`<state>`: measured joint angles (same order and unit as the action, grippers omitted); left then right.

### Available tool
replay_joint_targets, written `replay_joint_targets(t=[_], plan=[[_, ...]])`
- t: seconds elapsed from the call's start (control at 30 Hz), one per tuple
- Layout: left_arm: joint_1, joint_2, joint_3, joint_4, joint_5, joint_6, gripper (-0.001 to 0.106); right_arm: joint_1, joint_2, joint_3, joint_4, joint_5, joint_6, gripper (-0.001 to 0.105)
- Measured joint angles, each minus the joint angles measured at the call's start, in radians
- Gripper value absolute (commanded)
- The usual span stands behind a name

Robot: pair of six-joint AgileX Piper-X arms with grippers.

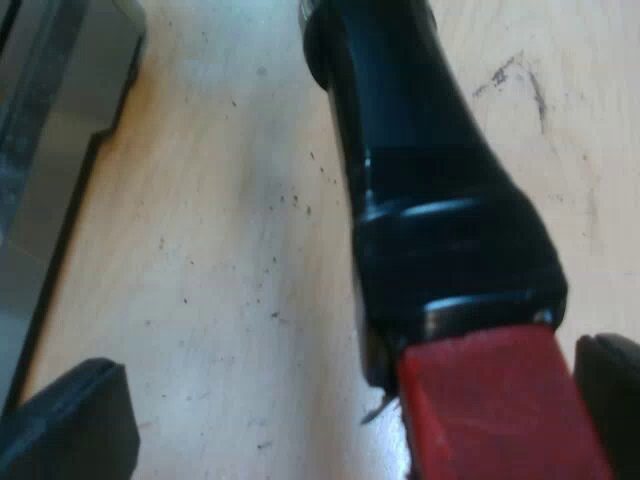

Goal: Put the handle in the coffee machine

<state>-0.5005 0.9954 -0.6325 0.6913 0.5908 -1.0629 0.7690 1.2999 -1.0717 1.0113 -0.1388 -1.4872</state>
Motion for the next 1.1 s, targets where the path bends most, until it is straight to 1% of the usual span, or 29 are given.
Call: replay_joint_targets(t=[0.2,0.7,0.93,1.1], plan=[[0.0,0.0,0.0,-0.013,0.0,0.0,0.079,0.0,0.0,0.0,0.0,0.0,0.007,0.0],[0.0,-0.009,0.0,-0.013,0.0,0.0,0.079,0.0,0.0,0.0,0.0,0.012,0.007,0.0],[0.0,-0.009,-0.015,-0.013,0.0,0.0,0.071,0.0,0.0,0.0,0.0,0.012,0.007,0.0],[0.0,-0.009,-0.015,-0.009,0.0,0.0,0.071,0.0,0.0,0.0,0.0,0.015,0.007,0.0]])
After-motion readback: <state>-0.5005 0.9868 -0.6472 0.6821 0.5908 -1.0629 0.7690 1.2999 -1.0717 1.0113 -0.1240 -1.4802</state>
